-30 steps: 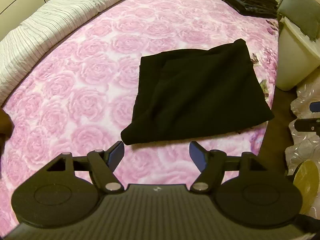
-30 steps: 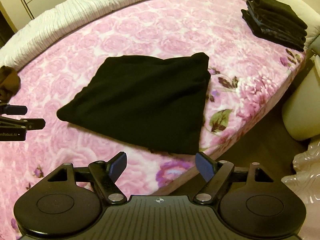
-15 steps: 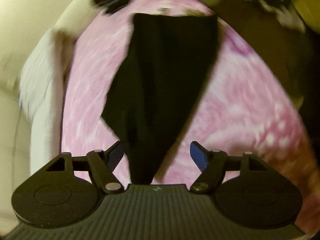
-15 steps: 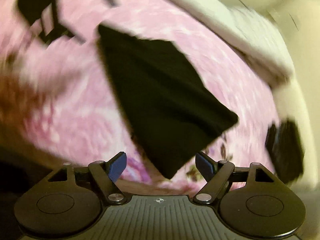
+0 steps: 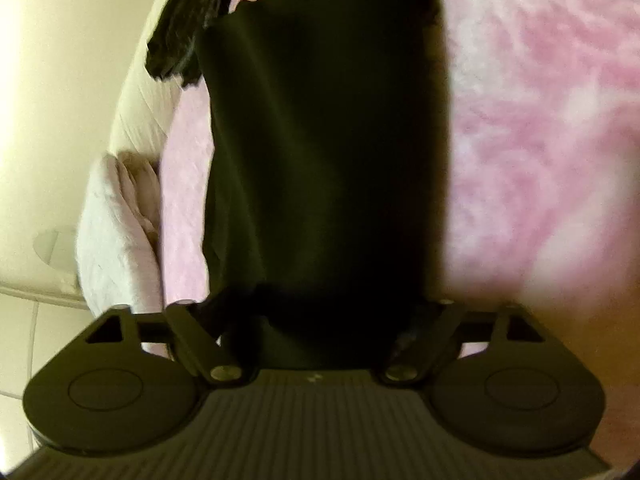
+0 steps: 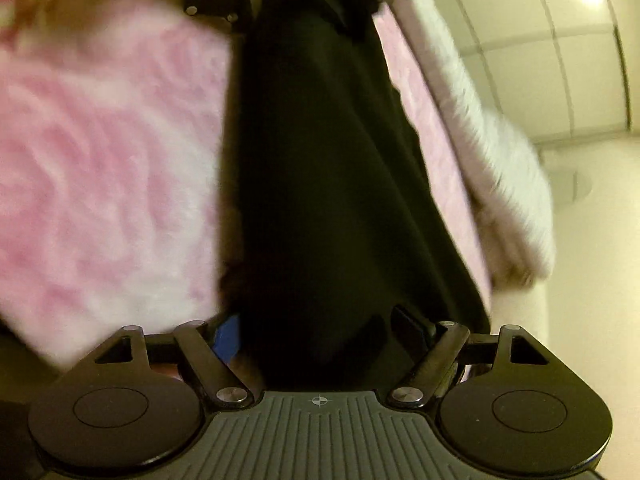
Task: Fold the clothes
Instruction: 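Grasp the folded jacket edge with both grippers and lift it, then carry the folded jacket with both grippers onto the stack of dark clothes, then lay the jacket on top of the stack and open both grippers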
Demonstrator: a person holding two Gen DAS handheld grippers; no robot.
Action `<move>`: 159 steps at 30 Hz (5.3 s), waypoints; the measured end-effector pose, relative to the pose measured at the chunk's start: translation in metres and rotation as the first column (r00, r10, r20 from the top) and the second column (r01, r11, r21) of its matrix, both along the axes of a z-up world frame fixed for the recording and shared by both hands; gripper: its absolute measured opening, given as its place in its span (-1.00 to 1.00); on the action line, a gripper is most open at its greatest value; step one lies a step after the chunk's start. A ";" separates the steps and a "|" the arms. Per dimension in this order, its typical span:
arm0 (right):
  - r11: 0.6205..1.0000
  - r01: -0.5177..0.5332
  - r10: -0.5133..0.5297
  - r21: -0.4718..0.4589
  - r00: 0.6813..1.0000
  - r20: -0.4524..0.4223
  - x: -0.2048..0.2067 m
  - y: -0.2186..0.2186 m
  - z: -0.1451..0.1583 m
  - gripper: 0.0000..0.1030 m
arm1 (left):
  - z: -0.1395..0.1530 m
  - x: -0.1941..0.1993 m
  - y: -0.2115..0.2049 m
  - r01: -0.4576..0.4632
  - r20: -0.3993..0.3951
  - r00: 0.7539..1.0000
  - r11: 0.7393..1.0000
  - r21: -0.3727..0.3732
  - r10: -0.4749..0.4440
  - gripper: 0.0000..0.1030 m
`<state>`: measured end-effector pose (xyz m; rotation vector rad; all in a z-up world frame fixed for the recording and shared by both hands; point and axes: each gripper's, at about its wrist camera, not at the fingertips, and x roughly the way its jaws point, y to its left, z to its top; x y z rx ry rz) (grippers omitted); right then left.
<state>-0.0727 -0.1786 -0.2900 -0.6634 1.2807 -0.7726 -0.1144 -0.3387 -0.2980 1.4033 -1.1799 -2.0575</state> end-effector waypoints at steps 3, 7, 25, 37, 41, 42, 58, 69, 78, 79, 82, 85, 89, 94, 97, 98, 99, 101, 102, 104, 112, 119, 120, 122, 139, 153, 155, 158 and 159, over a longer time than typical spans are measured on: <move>1.000 0.003 -0.003 0.005 0.999 0.048 -0.012 -0.018 -0.001 0.57 | 0.008 -0.004 -0.012 -0.056 0.001 0.998 0.994 0.092 0.056 0.46; 0.992 0.006 -0.014 0.127 0.998 0.060 -0.018 -0.034 0.023 -0.34 | 0.029 -0.012 -0.015 -0.104 0.088 0.992 0.976 0.192 0.088 -0.20; 0.946 0.157 -0.198 0.283 0.972 0.124 -0.040 -0.029 0.271 -0.48 | 0.249 -0.041 0.006 -0.087 0.081 0.994 0.959 0.270 0.068 -0.45; 0.878 0.351 -0.418 0.326 0.894 0.164 -0.173 -0.023 0.315 -0.48 | 0.279 -0.193 0.015 0.086 0.073 0.991 0.956 0.282 -0.110 -0.47; 0.863 0.392 -0.460 0.319 0.871 0.173 -0.243 -0.045 0.322 -0.48 | 0.288 -0.267 0.003 0.095 0.058 0.992 0.953 0.288 -0.116 -0.48; 0.859 0.399 -0.467 0.320 0.867 0.173 -0.262 -0.053 0.326 -0.48 | 0.291 -0.285 -0.002 0.094 0.053 0.992 0.953 0.288 -0.114 -0.48; 0.904 0.402 -0.423 0.146 0.888 0.182 -0.488 -0.251 0.402 -0.48 | 0.365 -0.512 -0.177 0.086 -0.168 0.984 0.988 0.129 -0.064 -0.48; 0.946 0.319 -0.303 -0.053 0.931 0.203 -0.610 -0.465 0.465 -0.47 | 0.434 -0.643 -0.370 -0.070 -0.280 0.958 0.996 -0.051 0.053 -0.47; 0.973 0.185 -0.138 -0.142 0.948 0.285 -0.686 -0.589 0.393 -0.41 | 0.313 -0.721 -0.440 -0.254 -0.215 0.947 0.966 -0.050 0.238 -0.44; 0.979 0.189 -0.160 -0.076 0.944 0.288 -0.693 -0.595 0.360 -0.41 | 0.277 -0.725 -0.437 -0.256 -0.154 0.955 0.967 0.003 0.253 -0.43; 0.980 0.156 -0.180 0.122 0.959 0.219 -0.707 -0.597 0.272 -0.39 | 0.186 -0.730 -0.416 -0.244 0.000 0.970 0.968 0.058 0.244 -0.39; 0.993 0.064 -0.080 0.103 0.984 0.158 -0.717 -0.572 0.230 -0.29 | 0.170 -0.719 -0.403 -0.252 -0.037 0.967 0.967 0.031 0.253 -0.36; 0.994 0.039 -0.054 0.098 0.985 0.161 -0.737 -0.561 0.248 -0.20 | 0.188 -0.703 -0.401 -0.228 -0.058 0.971 0.972 0.053 0.231 -0.28; 0.992 0.027 -0.043 0.123 0.990 0.136 -0.742 -0.561 0.251 -0.22 | 0.192 -0.701 -0.414 -0.266 -0.022 0.963 0.960 0.088 0.269 -0.53; 0.987 0.036 -0.060 0.154 0.986 0.153 -0.744 -0.566 0.259 -0.37 | 0.208 -0.698 -0.416 -0.287 -0.048 0.955 0.954 0.086 0.291 -0.64; 0.989 0.032 -0.056 0.148 0.985 0.161 -0.747 -0.564 0.267 -0.38 | 0.217 -0.694 -0.413 -0.286 -0.070 0.954 0.955 0.074 0.291 -0.66; 0.991 0.027 -0.051 0.127 0.982 0.185 -0.758 -0.557 0.280 -0.40 | 0.227 -0.688 -0.406 -0.287 -0.097 0.951 0.956 0.063 0.292 -0.66; 0.996 0.015 -0.035 0.091 0.974 0.224 -0.770 -0.548 0.299 -0.40 | 0.239 -0.679 -0.390 -0.293 -0.134 0.945 0.954 0.063 0.299 -0.66; 0.996 0.008 -0.029 0.094 0.973 0.230 -0.774 -0.545 0.302 -0.40 | 0.235 -0.676 -0.384 -0.296 -0.129 0.944 0.952 0.076 0.304 -0.66; 0.993 -0.002 -0.023 0.118 0.977 0.211 -0.779 -0.541 0.293 -0.40 | 0.216 -0.676 -0.379 -0.311 -0.101 0.941 0.943 0.118 0.323 -0.67; 0.992 0.010 -0.034 0.122 0.980 0.196 -0.785 -0.554 0.290 -0.42 | 0.212 -0.664 -0.371 -0.336 -0.117 0.930 0.934 0.118 0.349 -0.69; 0.990 -0.002 -0.011 0.138 0.996 0.091 -0.780 -0.560 0.258 -0.37 | 0.192 -0.662 -0.372 -0.339 -0.065 0.935 0.931 0.135 0.350 -0.63; 0.992 0.001 -0.013 0.127 0.996 0.091 -0.779 -0.561 0.259 -0.35 | 0.195 -0.659 -0.373 -0.349 -0.075 0.929 0.926 0.144 0.362 -0.59; 0.992 0.009 -0.025 0.127 0.992 0.122 -0.785 -0.557 0.269 -0.27 | 0.201 -0.650 -0.371 -0.350 -0.090 0.926 0.924 0.154 0.366 -0.49; 0.903 0.287 -0.426 0.320 0.697 0.577 -0.801 -0.543 0.326 -0.16 | 0.291 -0.624 -0.365 -0.524 -0.344 0.471 0.571 0.632 0.812 -0.16; 0.613 0.501 -0.787 0.611 0.318 0.529 -0.839 -0.509 0.327 0.01 | 0.301 -0.561 -0.336 -0.465 -0.174 0.363 0.340 0.818 0.916 0.02; 0.560 0.532 -0.821 0.635 0.251 0.513 -0.837 -0.484 0.331 0.24 | 0.304 -0.548 -0.317 -0.454 -0.165 0.353 0.323 0.831 0.921 0.19; 0.493 0.564 -0.855 0.662 0.174 0.489 -0.828 -0.443 0.338 0.45 | 0.313 -0.530 -0.288 -0.437 -0.164 0.344 0.312 0.844 0.925 0.35; 0.482 0.566 -0.859 0.668 0.156 0.488 -0.824 -0.432 0.343 0.46 | 0.318 -0.526 -0.278 -0.434 -0.166 0.344 0.313 0.845 0.924 0.39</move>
